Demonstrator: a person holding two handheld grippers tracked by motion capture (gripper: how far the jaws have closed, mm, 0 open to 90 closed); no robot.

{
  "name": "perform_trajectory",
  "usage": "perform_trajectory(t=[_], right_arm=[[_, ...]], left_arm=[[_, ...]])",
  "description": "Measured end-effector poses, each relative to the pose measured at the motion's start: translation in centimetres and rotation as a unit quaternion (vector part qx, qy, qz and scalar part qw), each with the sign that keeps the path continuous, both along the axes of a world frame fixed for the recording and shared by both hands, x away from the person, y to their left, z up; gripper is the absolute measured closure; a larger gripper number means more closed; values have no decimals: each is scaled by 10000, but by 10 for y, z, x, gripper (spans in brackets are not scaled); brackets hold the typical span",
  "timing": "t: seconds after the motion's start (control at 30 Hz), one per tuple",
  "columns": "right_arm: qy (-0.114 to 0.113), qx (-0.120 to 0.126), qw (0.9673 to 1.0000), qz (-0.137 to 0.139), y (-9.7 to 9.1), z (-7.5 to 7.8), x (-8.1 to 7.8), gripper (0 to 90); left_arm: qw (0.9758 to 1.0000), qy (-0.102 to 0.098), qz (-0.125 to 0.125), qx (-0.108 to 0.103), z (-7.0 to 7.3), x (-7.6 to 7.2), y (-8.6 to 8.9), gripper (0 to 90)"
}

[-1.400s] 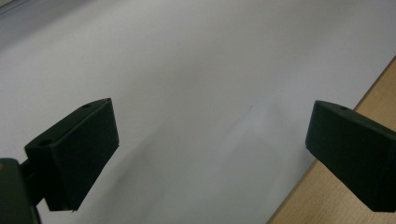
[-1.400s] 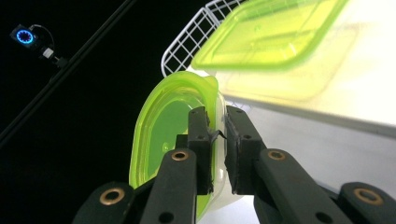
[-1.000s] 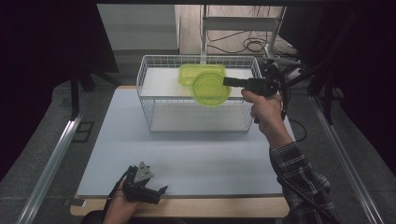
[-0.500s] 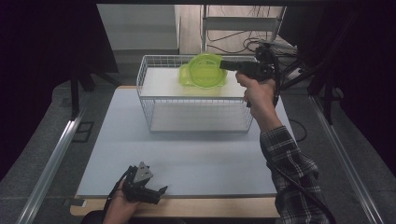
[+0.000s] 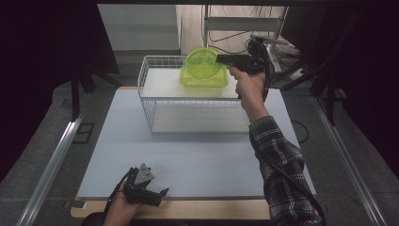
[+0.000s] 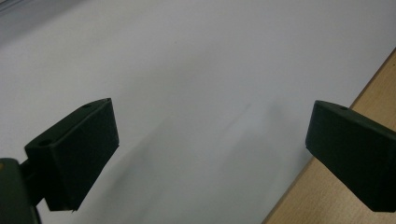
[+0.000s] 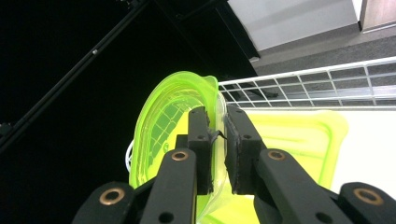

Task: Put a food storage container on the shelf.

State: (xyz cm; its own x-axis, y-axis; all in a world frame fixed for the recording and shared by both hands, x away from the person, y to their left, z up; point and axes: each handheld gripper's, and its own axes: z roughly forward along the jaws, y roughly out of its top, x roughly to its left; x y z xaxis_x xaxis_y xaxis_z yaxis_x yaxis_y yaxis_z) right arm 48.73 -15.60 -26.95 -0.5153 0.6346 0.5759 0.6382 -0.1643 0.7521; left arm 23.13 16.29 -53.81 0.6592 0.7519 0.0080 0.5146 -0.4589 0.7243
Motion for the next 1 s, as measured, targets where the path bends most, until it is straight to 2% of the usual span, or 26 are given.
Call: perform_trajectory(t=[0.2, 0.37, 0.43, 0.57, 0.67, 0.77, 1.0], right_arm=[[77, -3, 9998, -158, 3, 0, 3, 804], [26, -394, 9988, -299, 7, 3, 2, 774], [44, -506, 9981, -345, 8, 3, 3, 721], [77, -497, 9980, -384, 8, 1, 4, 721], [40, -635, 9971, -425, 8, 0, 5, 698], [24, -575, 9976, -385, 8, -1, 6, 680], [-130, -639, 9973, -327, 6, 4, 2, 554]], left_arm=[[10000, 8, -17, 9, 0, 0, 0, 23], [10000, 26, -37, 34, -1, 0, -1, 24], [10000, 38, -48, 43, -1, 0, -2, 24], [9999, 37, -62, 75, -1, 0, -2, 24], [9999, 39, -70, 87, -2, 0, -2, 24], [9999, 35, -70, 93, -2, 0, -3, 24], [9999, 35, -77, 98, -2, -1, -3, 24]])
